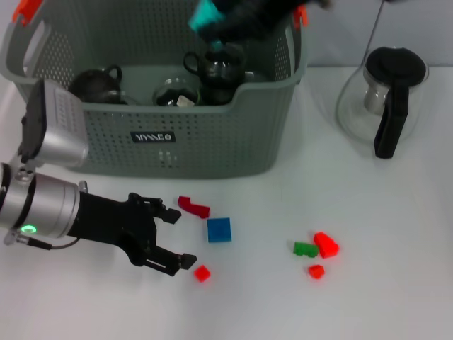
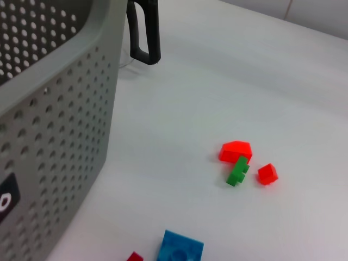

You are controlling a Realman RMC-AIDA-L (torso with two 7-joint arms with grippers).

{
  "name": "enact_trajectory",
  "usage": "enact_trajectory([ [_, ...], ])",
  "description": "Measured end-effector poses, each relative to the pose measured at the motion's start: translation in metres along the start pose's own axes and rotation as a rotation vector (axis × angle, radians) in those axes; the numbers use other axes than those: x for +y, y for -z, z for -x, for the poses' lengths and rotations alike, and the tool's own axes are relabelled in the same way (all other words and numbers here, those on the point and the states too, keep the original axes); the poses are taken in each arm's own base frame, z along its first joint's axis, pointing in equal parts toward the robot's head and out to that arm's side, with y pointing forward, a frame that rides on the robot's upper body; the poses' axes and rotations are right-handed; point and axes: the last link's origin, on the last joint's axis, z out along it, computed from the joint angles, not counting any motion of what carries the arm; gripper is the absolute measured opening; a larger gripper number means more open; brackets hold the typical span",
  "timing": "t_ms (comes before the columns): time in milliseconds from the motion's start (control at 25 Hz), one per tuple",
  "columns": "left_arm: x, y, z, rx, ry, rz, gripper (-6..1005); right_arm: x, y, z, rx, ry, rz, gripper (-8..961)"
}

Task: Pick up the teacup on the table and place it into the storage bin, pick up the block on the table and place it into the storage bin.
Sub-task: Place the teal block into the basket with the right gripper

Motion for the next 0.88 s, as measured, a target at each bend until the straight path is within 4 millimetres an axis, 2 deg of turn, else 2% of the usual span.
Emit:
enact_trajectory([
  [120, 0.000, 0.000, 0.000, 0.000, 0.001, -0.001, 870, -0.024, -0.034, 0.006, 0.001, 0.008, -0.092, 431],
  [240, 0.000, 0.000, -0.001, 0.000, 0.002, -0.001, 869, -0.037, -0.063, 0.004, 0.025, 0.026, -0.136, 447],
  [320, 0.000, 0.000, -0.001, 0.000, 0.003, -0.001, 869, -0.039, -0.075, 0.002, 0.044, 0.050, -0.146, 457],
  [440, -0.001, 0.001, 0.001, 0.002, 0.009, -0.005, 868, -0.039, -0.082, -0.004, 0.065, 0.070, -0.165, 472],
  [560, -0.002, 0.003, 0.002, 0.007, 0.016, -0.013, 868, -0.041, -0.079, -0.011, 0.071, 0.064, -0.181, 488],
  [680, -0.003, 0.004, 0.002, 0.009, 0.020, -0.016, 868, -0.040, -0.066, -0.019, 0.062, 0.065, -0.185, 503],
  [800, -0.002, 0.004, 0.002, 0.009, 0.021, -0.013, 867, -0.028, -0.042, -0.029, 0.021, 0.085, -0.138, 754],
  [880, -0.002, 0.004, 0.002, 0.009, 0.021, -0.013, 867, -0.011, -0.019, -0.039, -0.013, 0.105, -0.066, 791],
])
